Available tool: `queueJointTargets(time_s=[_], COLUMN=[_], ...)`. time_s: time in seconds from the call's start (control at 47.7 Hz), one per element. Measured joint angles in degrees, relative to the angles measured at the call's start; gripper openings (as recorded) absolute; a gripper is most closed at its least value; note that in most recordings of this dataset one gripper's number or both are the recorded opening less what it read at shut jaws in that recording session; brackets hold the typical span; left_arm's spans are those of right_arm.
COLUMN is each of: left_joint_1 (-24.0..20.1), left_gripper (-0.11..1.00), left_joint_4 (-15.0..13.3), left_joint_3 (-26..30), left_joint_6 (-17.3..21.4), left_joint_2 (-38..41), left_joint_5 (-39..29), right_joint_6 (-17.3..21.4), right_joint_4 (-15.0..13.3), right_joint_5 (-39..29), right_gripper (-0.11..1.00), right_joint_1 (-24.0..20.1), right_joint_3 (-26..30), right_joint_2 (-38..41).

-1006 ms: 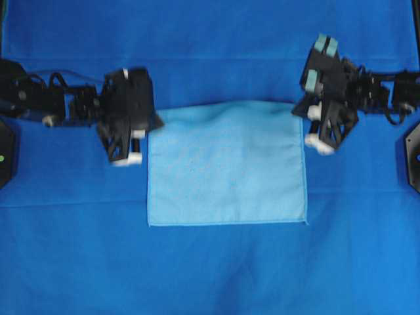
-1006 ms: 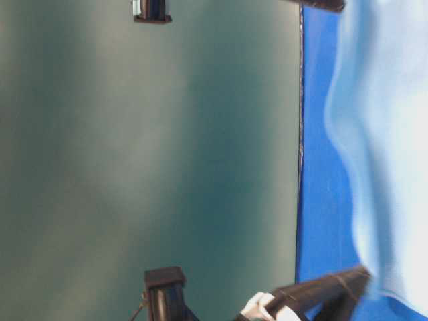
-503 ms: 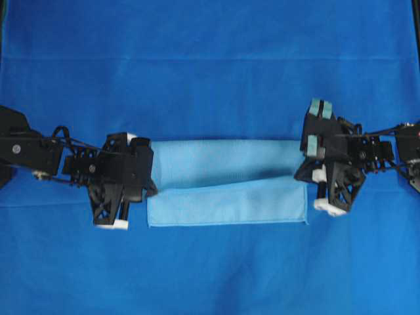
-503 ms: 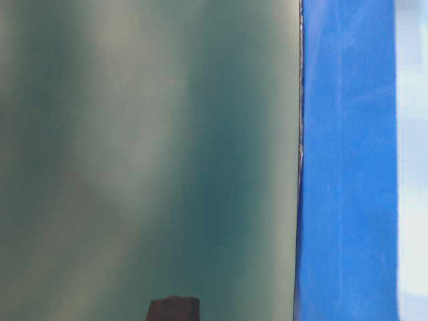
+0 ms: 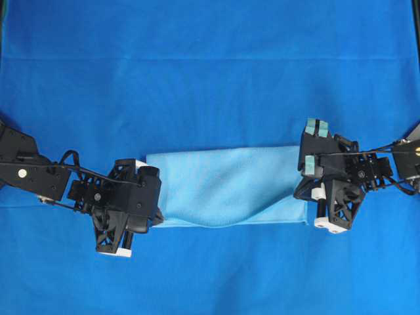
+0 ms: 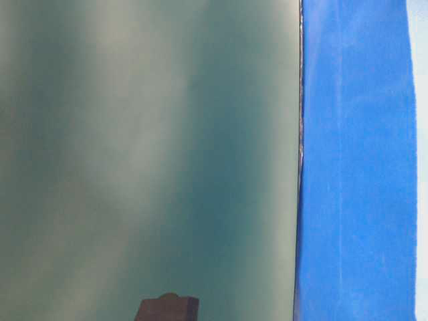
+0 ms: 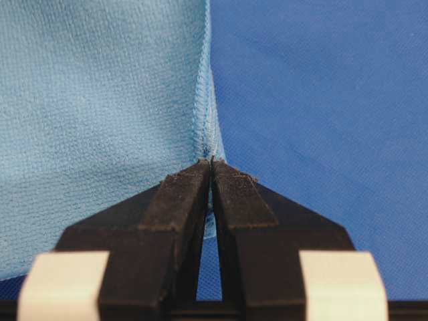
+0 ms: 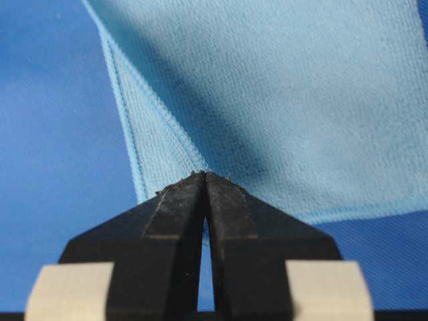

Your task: Fold the light blue towel.

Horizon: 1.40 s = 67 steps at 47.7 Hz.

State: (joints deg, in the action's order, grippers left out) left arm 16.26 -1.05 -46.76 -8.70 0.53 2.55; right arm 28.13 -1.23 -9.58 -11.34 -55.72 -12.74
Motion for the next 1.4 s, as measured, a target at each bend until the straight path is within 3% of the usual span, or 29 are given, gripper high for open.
queueJointTargets(time_s=[0.105, 0.21, 0.293, 0.335, 0.44, 0.503, 0.649, 0.88, 1.069, 1.404], left_joint_1=[0.0, -0.3, -0.4, -0.4, -0.7, -1.4, -5.7, -12.3, -15.6, -18.5], left_gripper=[0.02, 0.04, 0.27, 0.40, 0.72, 0.81, 0.70, 0.71, 0.71, 0.71], left_joint_4=[0.0, 0.0, 0.0, 0.0, 0.0, 0.0, 0.0, 0.0, 0.0, 0.0], left_joint_3=[0.0, 0.0, 0.0, 0.0, -0.1, -0.1, -0.8, -1.1, -1.9, -5.4], left_joint_6=[0.0, 0.0, -0.3, -0.2, 0.5, 0.6, 1.8, 5.4, 6.6, 6.6], left_joint_2=[0.0, 0.1, 0.0, -0.1, -1.4, -2.5, -4.4, -4.6, -3.4, -0.2], left_joint_5=[-0.1, -0.1, -0.1, -0.4, -1.6, -2.8, -4.7, -5.0, -4.1, 1.0], right_joint_6=[0.0, 0.0, 0.0, 0.0, -0.4, -0.4, -0.4, -0.3, -0.3, -0.3], right_joint_4=[0.0, 0.0, 0.0, -0.1, -0.5, -1.5, -4.9, -8.9, -9.8, -10.5], right_joint_5=[0.4, 0.4, 0.4, 0.2, -1.1, -2.1, -3.8, -6.0, -5.6, -0.8], right_gripper=[0.04, 0.34, 0.58, 0.64, 0.59, 0.59, 0.59, 0.59, 0.59, 0.59], right_joint_1=[0.0, 0.0, -0.1, 0.0, 0.0, 0.0, 2.3, 10.8, 14.7, 15.4], right_joint_3=[0.2, 0.8, 1.2, 1.4, 1.9, 2.5, 3.2, 2.5, 1.6, 1.3], right_joint_2=[0.5, 1.1, 1.1, 1.2, 0.8, -0.1, -1.1, -1.1, 0.8, 7.7])
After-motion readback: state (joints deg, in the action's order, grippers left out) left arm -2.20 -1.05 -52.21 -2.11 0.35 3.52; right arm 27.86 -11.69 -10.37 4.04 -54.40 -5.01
